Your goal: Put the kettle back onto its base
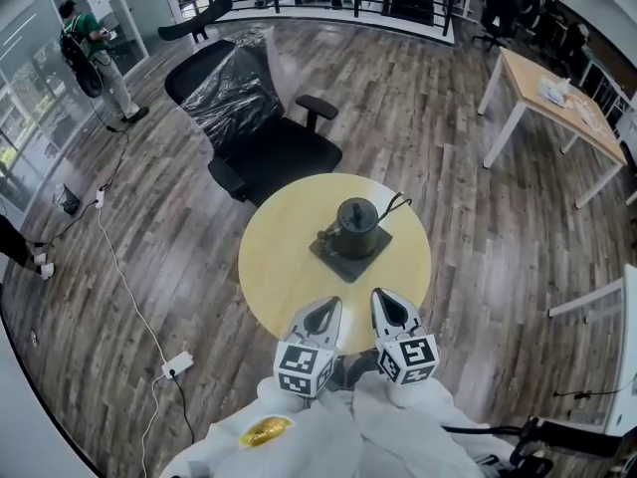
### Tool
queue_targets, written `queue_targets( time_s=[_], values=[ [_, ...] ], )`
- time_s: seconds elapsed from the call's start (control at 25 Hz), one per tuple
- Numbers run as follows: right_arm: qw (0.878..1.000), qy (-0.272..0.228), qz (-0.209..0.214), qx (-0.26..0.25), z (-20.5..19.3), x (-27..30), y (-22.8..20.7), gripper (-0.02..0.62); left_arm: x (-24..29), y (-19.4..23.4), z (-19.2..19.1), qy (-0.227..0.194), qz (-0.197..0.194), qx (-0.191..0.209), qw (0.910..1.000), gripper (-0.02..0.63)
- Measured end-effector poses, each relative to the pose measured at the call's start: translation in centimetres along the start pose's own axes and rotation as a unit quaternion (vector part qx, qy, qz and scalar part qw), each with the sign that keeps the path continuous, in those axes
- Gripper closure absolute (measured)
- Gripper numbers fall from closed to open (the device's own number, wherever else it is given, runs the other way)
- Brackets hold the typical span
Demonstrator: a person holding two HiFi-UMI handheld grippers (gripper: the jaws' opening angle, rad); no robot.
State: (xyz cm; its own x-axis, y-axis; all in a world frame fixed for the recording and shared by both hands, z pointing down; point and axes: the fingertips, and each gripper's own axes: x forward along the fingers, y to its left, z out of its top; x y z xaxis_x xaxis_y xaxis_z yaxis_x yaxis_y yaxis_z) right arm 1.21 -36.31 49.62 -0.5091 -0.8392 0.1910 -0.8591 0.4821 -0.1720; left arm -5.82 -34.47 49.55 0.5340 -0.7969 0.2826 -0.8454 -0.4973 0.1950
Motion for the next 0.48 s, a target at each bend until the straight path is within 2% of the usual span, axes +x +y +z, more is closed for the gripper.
queue_targets(
  time_s=[0.12,0.48],
  values=[
    [1.0,0.004,-0.007,-0.013,0.2,0.2,-0.2,0.584,0.3,0.1,0.2,0.001,-0.001,0.003,1.0,0.606],
    [1.0,0.004,-0.004,-0.008,0.4,0.7,-0.3,0.584,1.2,0.4,0.7,-0.005,0.0,0.007,1.0,0.606]
  ],
)
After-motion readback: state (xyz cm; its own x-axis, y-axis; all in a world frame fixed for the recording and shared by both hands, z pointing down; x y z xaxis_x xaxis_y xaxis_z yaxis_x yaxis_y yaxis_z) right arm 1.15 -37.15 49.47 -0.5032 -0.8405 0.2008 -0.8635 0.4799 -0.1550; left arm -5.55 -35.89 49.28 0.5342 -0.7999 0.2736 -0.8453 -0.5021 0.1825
